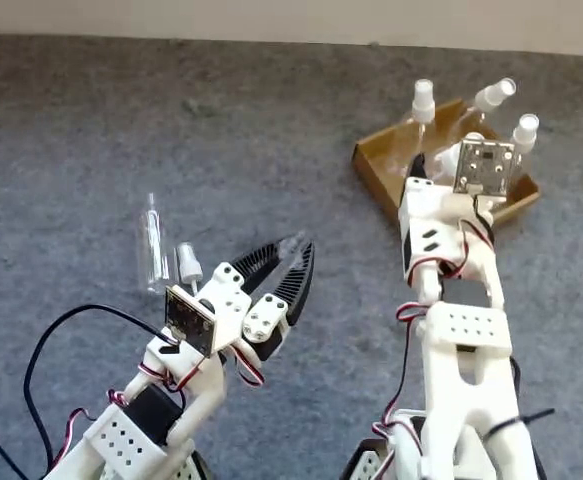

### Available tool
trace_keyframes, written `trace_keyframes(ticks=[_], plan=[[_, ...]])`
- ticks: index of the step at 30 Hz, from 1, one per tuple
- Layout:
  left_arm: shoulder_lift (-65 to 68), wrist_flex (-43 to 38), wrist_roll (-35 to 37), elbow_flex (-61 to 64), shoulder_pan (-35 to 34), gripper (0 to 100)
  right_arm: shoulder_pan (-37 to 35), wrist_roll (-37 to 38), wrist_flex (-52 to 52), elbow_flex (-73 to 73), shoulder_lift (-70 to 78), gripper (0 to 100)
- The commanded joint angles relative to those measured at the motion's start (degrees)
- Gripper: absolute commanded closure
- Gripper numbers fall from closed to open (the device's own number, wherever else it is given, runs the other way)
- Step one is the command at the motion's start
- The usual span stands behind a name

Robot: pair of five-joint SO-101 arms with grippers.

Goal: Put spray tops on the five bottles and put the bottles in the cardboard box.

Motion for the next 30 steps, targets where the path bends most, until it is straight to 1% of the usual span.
trace_keyframes(ticks=[1,4,8,11,14,20,30], plan=[[0.31,-1.32,-0.09,1.19,-0.92,100,0.75,-0.09,-4.88,-3.56,2.51,82.5],[0.31,-1.32,-0.09,1.19,-0.92,100,0.84,0.09,-7.34,-3.56,5.32,82.5],[0.31,-1.32,-0.09,1.19,-0.84,100,0.84,5.71,-10.24,-3.56,8.84,82.5],[0.31,-1.32,-0.09,1.19,-0.84,100,0.84,7.74,-12.62,-3.56,11.38,82.5],[0.31,-1.32,-0.09,1.19,-0.84,100,1.45,7.82,-14.11,-4.26,13.76,82.5],[0.31,-1.32,-0.18,1.19,-0.75,100,4.09,7.56,-13.93,-10.95,21.85,82.5],[0.31,-1.32,-0.18,1.19,-0.75,100,4.18,7.56,-14.11,-17.54,32.48,82.5]])
